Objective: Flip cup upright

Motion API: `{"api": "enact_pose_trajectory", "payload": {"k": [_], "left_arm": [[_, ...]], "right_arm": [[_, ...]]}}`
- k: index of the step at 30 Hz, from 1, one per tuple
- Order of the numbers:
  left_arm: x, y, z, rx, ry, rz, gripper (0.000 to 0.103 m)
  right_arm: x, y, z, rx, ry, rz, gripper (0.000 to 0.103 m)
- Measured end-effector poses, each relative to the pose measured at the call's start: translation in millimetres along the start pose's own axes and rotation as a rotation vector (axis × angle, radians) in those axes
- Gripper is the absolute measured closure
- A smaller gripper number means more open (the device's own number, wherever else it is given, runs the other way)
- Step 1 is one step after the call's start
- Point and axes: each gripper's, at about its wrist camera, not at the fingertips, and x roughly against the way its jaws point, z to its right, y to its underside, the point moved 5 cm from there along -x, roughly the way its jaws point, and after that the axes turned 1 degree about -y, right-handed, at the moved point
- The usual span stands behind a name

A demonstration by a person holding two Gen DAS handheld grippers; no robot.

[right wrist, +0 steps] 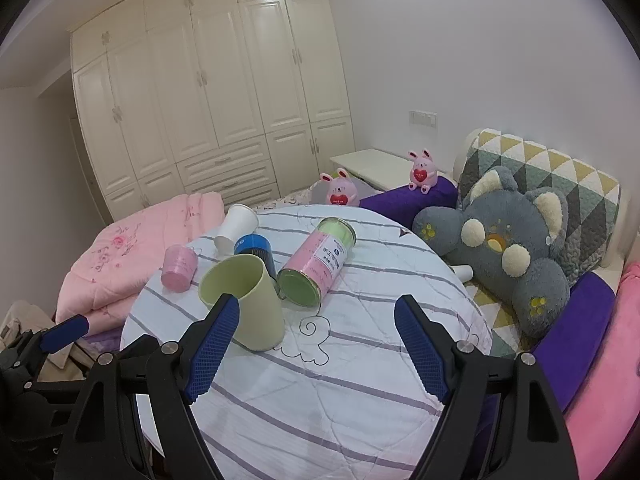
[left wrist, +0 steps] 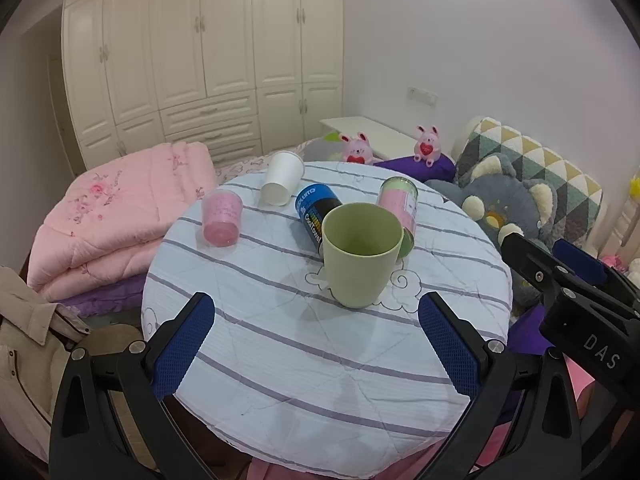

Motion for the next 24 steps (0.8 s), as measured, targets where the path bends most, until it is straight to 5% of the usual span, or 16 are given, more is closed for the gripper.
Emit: {"api": "enact_pose_trajectory", "payload": {"k": [24], "left_arm": [[-31.8, 0.4, -0.8, 0.012, -0.01, -0.06, 0.0]], "right_arm": [[-30.3, 5.4, 7.9, -0.014, -0.003, -0.059, 0.022]]}}
